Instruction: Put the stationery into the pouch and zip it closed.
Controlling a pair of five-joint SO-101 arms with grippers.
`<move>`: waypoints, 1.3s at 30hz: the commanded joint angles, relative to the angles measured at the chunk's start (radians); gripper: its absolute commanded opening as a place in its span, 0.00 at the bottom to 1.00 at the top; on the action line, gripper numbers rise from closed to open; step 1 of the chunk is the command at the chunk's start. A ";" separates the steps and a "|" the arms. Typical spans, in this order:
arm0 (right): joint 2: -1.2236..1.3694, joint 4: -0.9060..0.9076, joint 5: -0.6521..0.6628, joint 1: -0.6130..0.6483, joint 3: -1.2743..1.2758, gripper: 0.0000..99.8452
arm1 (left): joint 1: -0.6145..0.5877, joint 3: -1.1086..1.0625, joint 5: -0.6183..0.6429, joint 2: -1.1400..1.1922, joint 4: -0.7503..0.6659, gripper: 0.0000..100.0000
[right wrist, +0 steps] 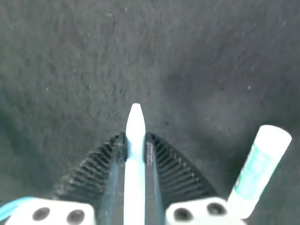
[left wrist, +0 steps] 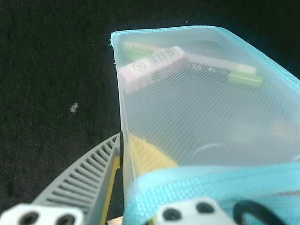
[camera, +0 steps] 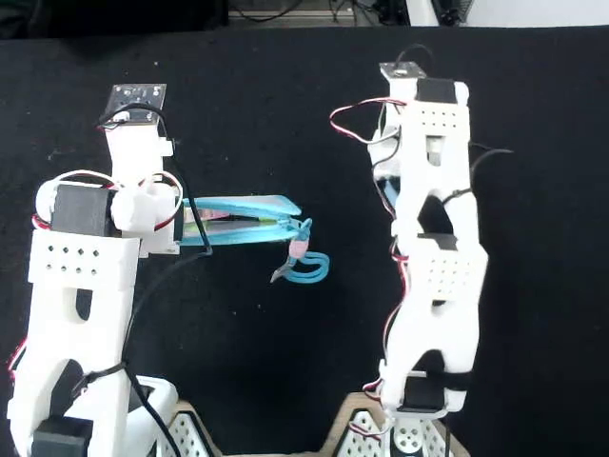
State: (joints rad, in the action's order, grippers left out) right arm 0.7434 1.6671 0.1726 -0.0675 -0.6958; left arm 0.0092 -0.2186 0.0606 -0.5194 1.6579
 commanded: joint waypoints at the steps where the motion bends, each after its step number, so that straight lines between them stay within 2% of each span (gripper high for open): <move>1: -0.160 -0.132 -0.005 0.023 0.183 0.01 | -0.018 -0.033 -0.003 0.006 0.000 0.03; 12: -0.590 -0.617 0.023 0.043 0.898 0.01 | -0.018 -0.033 -0.003 0.008 0.000 0.03; 18: -0.716 -0.654 0.023 0.071 1.122 0.01 | -0.018 -0.033 -0.003 0.012 0.000 0.03; 21: -0.717 -0.654 0.023 0.071 1.159 0.02 | -0.018 -0.033 -0.002 0.012 0.000 0.03; 25: -0.668 -0.651 0.023 0.068 1.158 0.14 | -0.018 -0.033 0.000 0.014 0.000 0.03; 27: -0.638 -0.651 0.023 0.071 1.152 0.16 | -0.018 -0.033 0.000 0.014 0.000 0.03; 34: -0.596 -0.603 0.023 0.074 1.072 0.13 | -0.018 -0.033 0.000 0.014 0.000 0.03; 39: -0.596 -0.568 0.023 0.133 0.998 0.13 | -0.018 -0.033 -0.002 0.014 -0.003 0.03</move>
State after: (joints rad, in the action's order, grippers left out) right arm 0.1557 1.0856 0.1895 0.0230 0.3874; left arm 0.0092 -0.2186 0.0606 -0.5194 1.6579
